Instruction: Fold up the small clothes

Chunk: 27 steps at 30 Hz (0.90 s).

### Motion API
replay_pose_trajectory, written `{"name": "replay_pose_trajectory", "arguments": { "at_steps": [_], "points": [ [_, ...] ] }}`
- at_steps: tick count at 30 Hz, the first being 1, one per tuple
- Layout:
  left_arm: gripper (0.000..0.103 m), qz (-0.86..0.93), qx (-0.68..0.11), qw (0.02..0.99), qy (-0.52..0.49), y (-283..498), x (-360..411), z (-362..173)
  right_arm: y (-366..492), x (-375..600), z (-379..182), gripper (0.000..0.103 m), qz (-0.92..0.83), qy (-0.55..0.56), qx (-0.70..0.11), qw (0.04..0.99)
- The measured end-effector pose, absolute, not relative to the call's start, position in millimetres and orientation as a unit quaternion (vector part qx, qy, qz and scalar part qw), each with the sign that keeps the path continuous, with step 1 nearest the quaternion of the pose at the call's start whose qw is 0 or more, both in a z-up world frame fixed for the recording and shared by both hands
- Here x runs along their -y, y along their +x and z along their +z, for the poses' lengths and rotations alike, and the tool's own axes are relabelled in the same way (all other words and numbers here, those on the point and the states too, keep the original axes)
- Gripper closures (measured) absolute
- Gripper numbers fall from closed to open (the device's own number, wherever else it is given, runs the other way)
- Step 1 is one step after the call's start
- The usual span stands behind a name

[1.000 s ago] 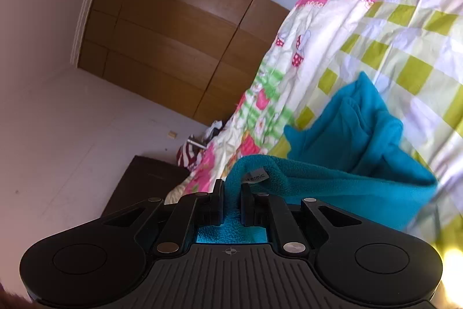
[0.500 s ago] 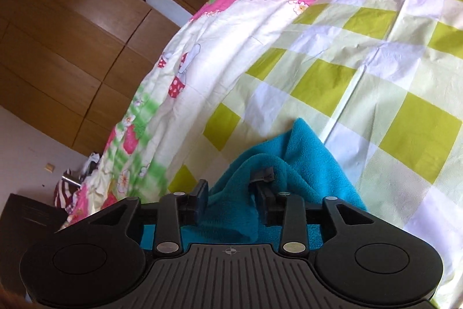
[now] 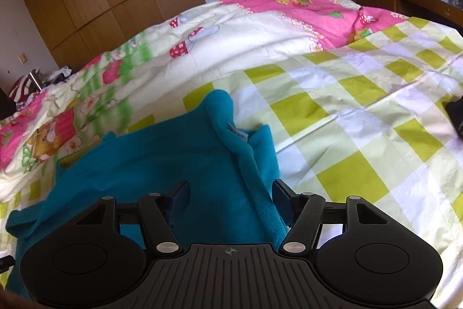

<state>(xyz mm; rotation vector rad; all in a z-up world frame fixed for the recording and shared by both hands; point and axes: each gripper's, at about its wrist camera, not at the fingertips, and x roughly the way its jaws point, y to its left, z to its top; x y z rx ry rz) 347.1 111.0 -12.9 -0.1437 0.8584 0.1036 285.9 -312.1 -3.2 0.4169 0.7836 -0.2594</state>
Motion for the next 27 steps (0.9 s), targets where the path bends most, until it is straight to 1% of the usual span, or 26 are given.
{"name": "replay_pose_trajectory", "arguments": {
  "at_steps": [1,2,3,4,5,6,7,8,10,12,14,15,16,18,19,21,22,23,24,27],
  "points": [
    [0.051,0.051,-0.418,0.904,-0.068,344,-110,-15,285,313,-6,0.043,-0.131,0.201,-0.386,0.891],
    [0.051,0.052,-0.42,0.903,-0.079,341,-113,-16,283,316,-9,0.059,-0.137,0.204,-0.398,0.884],
    [0.051,0.055,-0.423,0.9,-0.095,338,-118,-17,281,319,-10,0.083,-0.134,0.213,-0.408,0.878],
    [0.052,0.054,-0.425,0.896,-0.115,334,-123,-16,278,321,-9,0.09,-0.124,0.228,-0.414,0.872],
    [0.052,0.05,-0.425,0.895,-0.127,331,-126,-15,273,323,-5,0.093,-0.114,0.254,-0.419,0.864],
    [0.053,0.047,-0.425,0.894,-0.134,328,-129,-14,269,324,0,0.094,-0.106,0.271,-0.422,0.859],
    [0.058,0.044,-0.427,0.894,-0.131,325,-129,-13,265,323,5,0.095,-0.097,0.278,-0.424,0.857],
    [0.061,0.04,-0.429,0.893,-0.13,322,-128,-11,259,320,12,0.096,-0.088,0.28,-0.423,0.858],
    [0.065,0.038,-0.427,0.894,-0.128,314,-128,-9,251,314,14,0.096,-0.093,0.26,-0.436,0.857],
    [0.066,0.04,-0.438,0.89,-0.121,310,-127,-15,254,314,-8,0.096,-0.124,0.228,-0.475,0.841],
    [0.066,0.048,-0.449,0.883,-0.125,307,-126,-20,265,315,-19,0.095,-0.134,0.223,-0.498,0.827],
    [0.066,0.049,-0.439,0.888,-0.127,303,-127,-16,268,312,-11,0.09,-0.138,0.215,-0.493,0.832],
    [0.066,0.049,-0.427,0.894,-0.127,297,-127,-10,269,309,1,0.089,-0.144,0.2,-0.48,0.842],
    [0.064,0.038,-0.406,0.904,-0.127,285,-128,2,264,296,35,0.074,-0.164,0.132,-0.433,0.877],
    [0.062,0.031,-0.401,0.907,-0.127,279,-128,5,263,287,51,0.074,-0.16,0.1,-0.417,0.889],
    [0.056,0.013,-0.392,0.913,-0.115,271,-126,6,263,262,75,0.073,-0.115,0.078,-0.397,0.907],
    [0.055,0.001,-0.389,0.915,-0.105,269,-125,4,266,242,82,0.072,-0.074,0.086,-0.395,0.911],
    [0.055,-0.007,-0.393,0.914,-0.101,268,-124,-1,270,224,83,0.069,-0.033,0.098,-0.402,0.91],
    [0.055,-0.018,-0.402,0.91,-0.103,269,-124,-7,280,194,79,0.062,0.024,0.114,-0.422,0.899],
    [0.055,-0.044,-0.414,0.903,-0.108,272,-127,-17,306,120,51,0.061,0.113,0.122,-0.465,0.87]
  ]
}}
